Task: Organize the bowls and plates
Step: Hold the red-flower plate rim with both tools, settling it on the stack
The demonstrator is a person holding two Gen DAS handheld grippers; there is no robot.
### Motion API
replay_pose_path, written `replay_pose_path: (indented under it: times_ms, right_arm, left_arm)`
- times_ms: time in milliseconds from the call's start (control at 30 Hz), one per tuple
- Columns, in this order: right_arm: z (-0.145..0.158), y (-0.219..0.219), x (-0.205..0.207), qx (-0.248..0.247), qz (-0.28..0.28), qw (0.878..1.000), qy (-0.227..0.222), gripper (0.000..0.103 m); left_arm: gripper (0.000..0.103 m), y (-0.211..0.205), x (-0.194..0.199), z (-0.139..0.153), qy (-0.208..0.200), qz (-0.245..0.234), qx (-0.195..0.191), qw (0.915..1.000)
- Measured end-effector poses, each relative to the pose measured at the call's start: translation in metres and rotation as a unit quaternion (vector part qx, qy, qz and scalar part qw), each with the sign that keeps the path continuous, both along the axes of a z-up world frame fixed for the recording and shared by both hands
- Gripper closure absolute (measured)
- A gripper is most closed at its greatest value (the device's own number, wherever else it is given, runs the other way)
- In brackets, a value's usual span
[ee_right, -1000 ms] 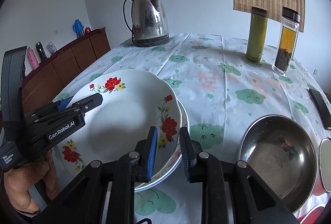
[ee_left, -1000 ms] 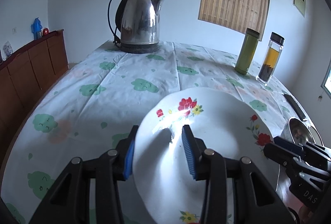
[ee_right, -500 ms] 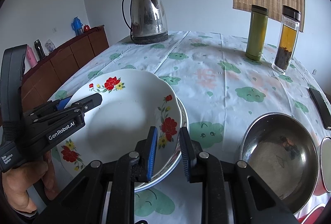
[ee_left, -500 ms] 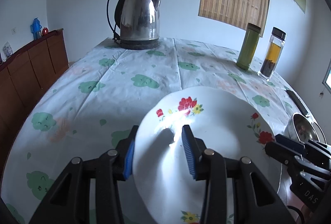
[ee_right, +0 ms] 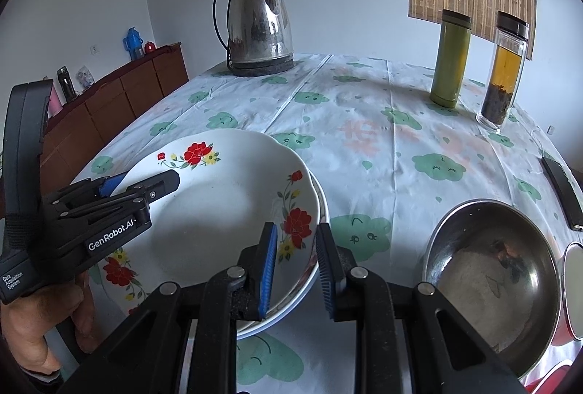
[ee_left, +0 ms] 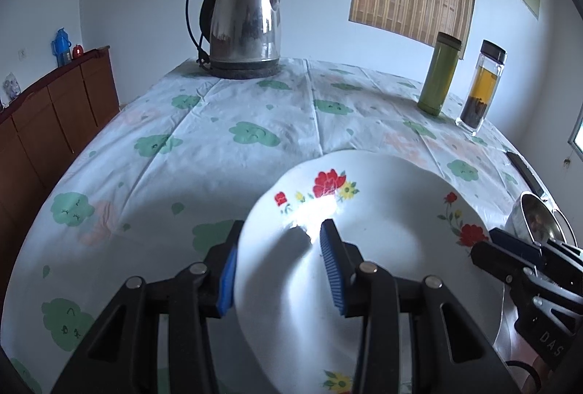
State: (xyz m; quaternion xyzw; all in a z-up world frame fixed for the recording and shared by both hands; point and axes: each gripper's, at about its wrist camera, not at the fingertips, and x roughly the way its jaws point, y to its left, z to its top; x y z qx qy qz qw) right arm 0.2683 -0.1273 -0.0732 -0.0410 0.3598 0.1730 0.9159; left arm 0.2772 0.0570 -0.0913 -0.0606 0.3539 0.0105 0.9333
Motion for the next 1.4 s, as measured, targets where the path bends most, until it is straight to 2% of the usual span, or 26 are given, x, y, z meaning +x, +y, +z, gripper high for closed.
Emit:
replay_pose_path:
  times_ms: [433, 800, 1000, 1300, 1400]
  right_arm:
    - [-0.001, 0.005, -0.001, -0.020, 0.000, 1.000, -0.014, 0.079]
    - [-0.003, 0.012, -0.003, -0.056, -0.001, 0.998, -0.034, 0.079]
    - [-0.004, 0.015, -0.005, -0.065, 0.002, 0.997, -0.043, 0.079]
    - [-0.005, 0.016, -0.004, -0.066, 0.004, 0.997, -0.044, 0.079]
    - [-0.005, 0.017, -0.004, -0.066, 0.005, 0.997, -0.045, 0.079]
  left_arm:
    - [0.065, 0.001, 0.002, -0.002, 0.005, 0.000, -0.006, 1.0000]
    - [0.064, -0.001, 0.003, -0.004, 0.008, 0.000, 0.000, 1.0000]
    - [0.055, -0.006, 0.002, -0.002, 0.006, -0.005, 0.010, 0.9999]
    - [0.054, -0.004, 0.001, -0.002, 0.005, -0.005, 0.007, 1.0000]
    - [0.050, -0.004, 0.000, -0.001, 0.003, -0.005, 0.006, 1.0000]
